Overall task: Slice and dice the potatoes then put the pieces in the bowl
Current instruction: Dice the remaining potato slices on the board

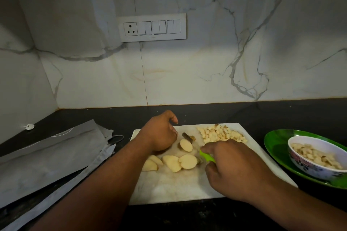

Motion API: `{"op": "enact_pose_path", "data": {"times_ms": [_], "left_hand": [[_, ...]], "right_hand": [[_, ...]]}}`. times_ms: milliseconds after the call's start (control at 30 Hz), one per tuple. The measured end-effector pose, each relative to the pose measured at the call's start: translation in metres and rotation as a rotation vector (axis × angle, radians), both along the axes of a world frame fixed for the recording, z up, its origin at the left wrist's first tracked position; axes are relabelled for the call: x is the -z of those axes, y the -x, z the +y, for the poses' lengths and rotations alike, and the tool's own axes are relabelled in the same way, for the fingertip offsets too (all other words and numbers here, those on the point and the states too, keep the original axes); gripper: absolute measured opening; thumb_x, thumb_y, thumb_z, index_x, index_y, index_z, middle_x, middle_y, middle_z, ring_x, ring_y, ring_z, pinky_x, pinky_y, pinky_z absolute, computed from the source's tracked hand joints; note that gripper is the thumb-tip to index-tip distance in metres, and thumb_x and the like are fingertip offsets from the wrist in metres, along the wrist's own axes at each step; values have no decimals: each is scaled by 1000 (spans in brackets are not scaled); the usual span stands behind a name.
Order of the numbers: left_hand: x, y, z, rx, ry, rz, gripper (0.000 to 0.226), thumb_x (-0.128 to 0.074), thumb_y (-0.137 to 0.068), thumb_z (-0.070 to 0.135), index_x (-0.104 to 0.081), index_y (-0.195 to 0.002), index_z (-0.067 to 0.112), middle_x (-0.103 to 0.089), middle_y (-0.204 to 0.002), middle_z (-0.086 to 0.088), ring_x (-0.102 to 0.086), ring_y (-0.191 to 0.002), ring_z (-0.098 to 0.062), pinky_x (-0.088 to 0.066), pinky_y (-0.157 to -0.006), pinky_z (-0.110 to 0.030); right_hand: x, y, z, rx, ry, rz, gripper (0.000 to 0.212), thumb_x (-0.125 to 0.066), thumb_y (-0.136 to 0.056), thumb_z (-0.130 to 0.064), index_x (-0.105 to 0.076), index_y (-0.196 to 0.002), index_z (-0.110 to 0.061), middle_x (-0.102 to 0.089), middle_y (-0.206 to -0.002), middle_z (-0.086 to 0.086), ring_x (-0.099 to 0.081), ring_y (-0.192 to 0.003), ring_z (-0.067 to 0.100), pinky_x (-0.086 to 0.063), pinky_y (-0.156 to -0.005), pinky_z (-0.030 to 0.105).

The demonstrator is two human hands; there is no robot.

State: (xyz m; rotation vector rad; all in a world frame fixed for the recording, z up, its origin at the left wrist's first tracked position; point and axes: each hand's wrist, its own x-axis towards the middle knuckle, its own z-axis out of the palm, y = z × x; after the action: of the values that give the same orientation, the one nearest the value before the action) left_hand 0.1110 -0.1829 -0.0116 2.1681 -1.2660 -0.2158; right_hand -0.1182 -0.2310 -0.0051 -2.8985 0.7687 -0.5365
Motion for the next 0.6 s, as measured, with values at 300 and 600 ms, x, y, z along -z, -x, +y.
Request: {"op": "enact_pose_path", "data": {"times_ms": [300, 600], "left_hand": [[-2, -2, 11, 126, 76, 20, 31, -60, -100, 3, -73, -97, 31, -72, -96, 13, -67, -93, -2, -47, -75, -11], [-23, -24, 33, 25, 305, 232, 34, -48, -103, -7, -73, -98, 16, -72, -94, -4, -62, -65, 1, -48, -62, -14]], "right_hand": [[-7, 6, 2, 15, 6, -70, 48, -54, -85, -38, -56, -133, -39, -68, -104, -11, -57, -85, 6, -41, -64, 18], [-1, 5, -8, 51, 4, -45, 51, -55, -86, -36, -54, -137, -39, -66, -120, -12, -60, -104, 8, -37, -70, 17]]}}
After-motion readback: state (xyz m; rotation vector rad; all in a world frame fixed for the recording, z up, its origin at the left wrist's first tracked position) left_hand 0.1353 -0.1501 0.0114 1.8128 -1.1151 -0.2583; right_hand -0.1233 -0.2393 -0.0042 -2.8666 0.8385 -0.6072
